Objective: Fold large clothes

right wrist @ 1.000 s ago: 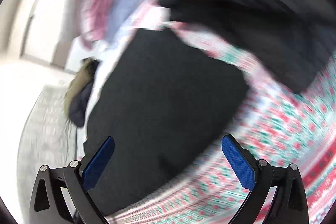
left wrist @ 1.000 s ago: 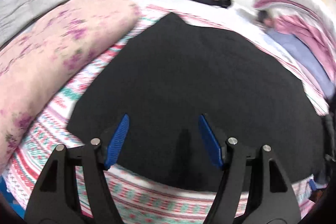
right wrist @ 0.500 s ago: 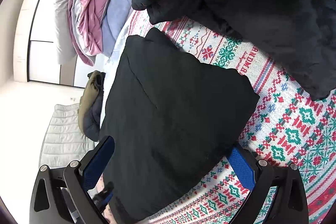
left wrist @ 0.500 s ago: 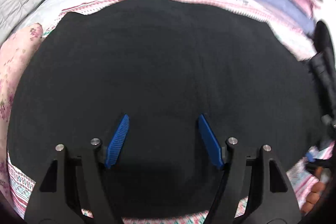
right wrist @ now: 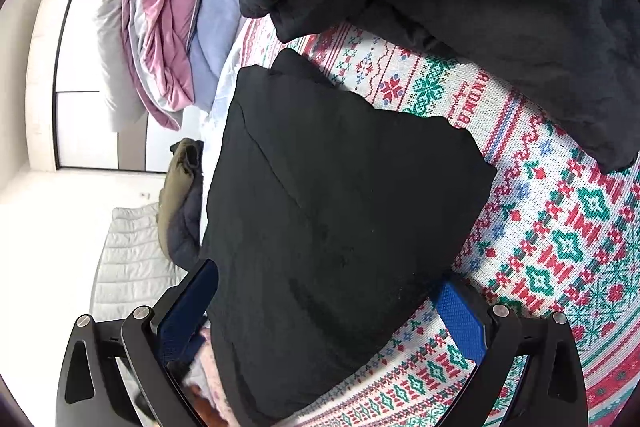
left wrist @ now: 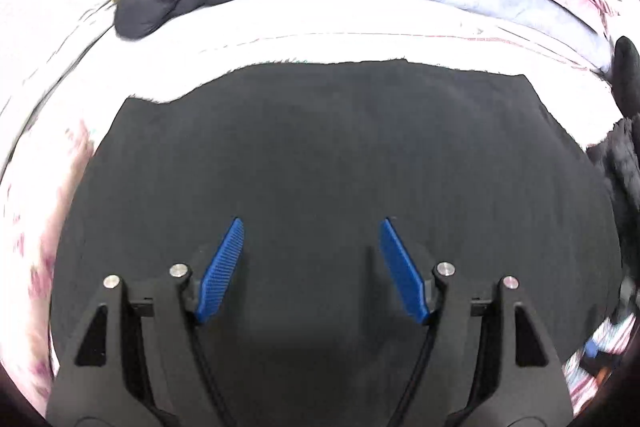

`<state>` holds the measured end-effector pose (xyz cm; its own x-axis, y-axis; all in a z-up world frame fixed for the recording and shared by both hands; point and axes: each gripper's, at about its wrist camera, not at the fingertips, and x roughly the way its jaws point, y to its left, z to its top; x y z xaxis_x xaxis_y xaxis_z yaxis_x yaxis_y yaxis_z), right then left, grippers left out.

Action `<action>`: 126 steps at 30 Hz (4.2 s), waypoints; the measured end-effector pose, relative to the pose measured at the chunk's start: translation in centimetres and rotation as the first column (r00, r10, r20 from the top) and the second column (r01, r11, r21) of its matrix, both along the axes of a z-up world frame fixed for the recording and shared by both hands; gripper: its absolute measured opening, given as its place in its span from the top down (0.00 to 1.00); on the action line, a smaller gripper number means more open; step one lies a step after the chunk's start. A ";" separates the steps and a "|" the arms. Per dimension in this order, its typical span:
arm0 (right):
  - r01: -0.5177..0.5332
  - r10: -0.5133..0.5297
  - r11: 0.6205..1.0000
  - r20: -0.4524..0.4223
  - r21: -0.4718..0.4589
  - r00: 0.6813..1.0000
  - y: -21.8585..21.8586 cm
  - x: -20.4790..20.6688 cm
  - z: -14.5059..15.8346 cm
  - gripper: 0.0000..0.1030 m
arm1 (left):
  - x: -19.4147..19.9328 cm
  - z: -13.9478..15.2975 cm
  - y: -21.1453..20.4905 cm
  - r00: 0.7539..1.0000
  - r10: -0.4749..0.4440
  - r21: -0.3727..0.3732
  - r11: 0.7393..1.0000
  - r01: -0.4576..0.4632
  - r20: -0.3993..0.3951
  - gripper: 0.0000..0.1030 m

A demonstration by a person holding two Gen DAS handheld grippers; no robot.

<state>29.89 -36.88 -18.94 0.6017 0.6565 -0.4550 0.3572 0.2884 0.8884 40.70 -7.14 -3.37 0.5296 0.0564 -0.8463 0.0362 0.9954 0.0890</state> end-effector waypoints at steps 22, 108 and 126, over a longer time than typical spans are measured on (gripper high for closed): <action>-0.005 0.005 1.000 0.004 -0.009 1.000 0.3 0.7 -0.2 0.00 | -0.1 -1.7 5.1 0.982 0.160 -0.173 0.969 -0.175 -0.097 0.30; 0.183 0.945 -0.026 0.036 -0.983 0.326 54.4 -12.3 12.6 0.71 | -15.9 -3.1 37.2 0.796 0.578 -0.829 0.347 -0.438 -0.179 0.28; 0.165 0.955 0.078 0.121 -0.983 0.271 40.7 -14.7 13.9 0.23 | -13.0 -2.7 30.6 0.877 0.439 -0.642 0.619 -0.453 -0.196 0.27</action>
<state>15.22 3.83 -5.04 0.7029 0.4952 -0.5107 -0.6980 0.6184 -0.3611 27.72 23.44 -6.09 0.5744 -0.2841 -0.7677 -0.4337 0.6898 -0.5798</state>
